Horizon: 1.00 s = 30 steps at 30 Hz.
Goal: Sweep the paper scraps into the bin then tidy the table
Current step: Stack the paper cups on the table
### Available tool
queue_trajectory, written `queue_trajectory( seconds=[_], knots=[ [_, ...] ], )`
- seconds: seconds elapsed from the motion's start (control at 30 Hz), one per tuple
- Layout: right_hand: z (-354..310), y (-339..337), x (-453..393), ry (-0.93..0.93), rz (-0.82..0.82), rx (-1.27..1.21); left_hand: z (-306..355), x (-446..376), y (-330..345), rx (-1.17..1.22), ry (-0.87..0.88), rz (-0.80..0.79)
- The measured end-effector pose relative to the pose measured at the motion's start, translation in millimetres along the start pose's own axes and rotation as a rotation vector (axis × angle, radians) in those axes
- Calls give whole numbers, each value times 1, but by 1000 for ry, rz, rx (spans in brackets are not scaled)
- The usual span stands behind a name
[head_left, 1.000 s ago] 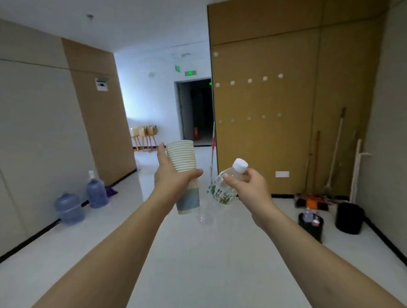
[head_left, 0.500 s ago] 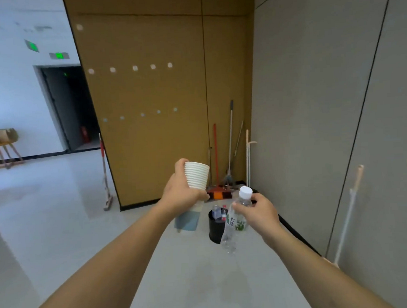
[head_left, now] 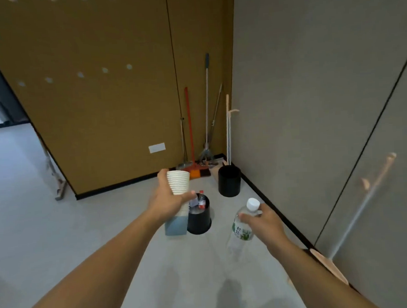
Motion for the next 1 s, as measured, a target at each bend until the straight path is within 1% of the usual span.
queue_trajectory(
  seconds=[0.07, 0.17, 0.27, 0.4, 0.53, 0.67, 0.73, 0.8, 0.87, 1.0],
  knots=[
    [6, 9, -56, 36, -31, -10, -16, -42, 11, 28, -79, 53],
    [17, 25, -118, 112, -78, 9, -38, -94, 28, 47, -201, 87],
    [23, 39, -173, 167, -139, 54, -54, -143, 40, 70, -290, 72],
    [29, 69, -238, 229, -211, 137, -84, -203, 49, 48, -345, 58],
    [35, 108, -311, 259, -245, 169, -129, -276, 52, 102, -427, 71],
    [41, 153, -390, 302, -258, 257, -178, -358, 52, 106, -481, 85],
    [44, 175, -426, 364, -269, 276, -203, -396, 51, 108, -536, 66],
    [45, 196, -459, 393, -267, 297, -221, -432, 51, 84, -548, 33],
    [47, 217, -495, 406, -262, 323, -240, -467, 51, 76, -573, 16],
    [51, 245, -548, 413, -248, 336, -273, -519, 57, 53, -626, 33]
  ],
)
Point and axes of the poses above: each hand's wrist, its own x-axis away from the middle knuckle, its own y-axis out of the palm, z = x × y, the point moved 6 cm from there along -x, towards the middle knuckle, and after that the axes turned 6 degrees about -z, right-handed, at the moved point
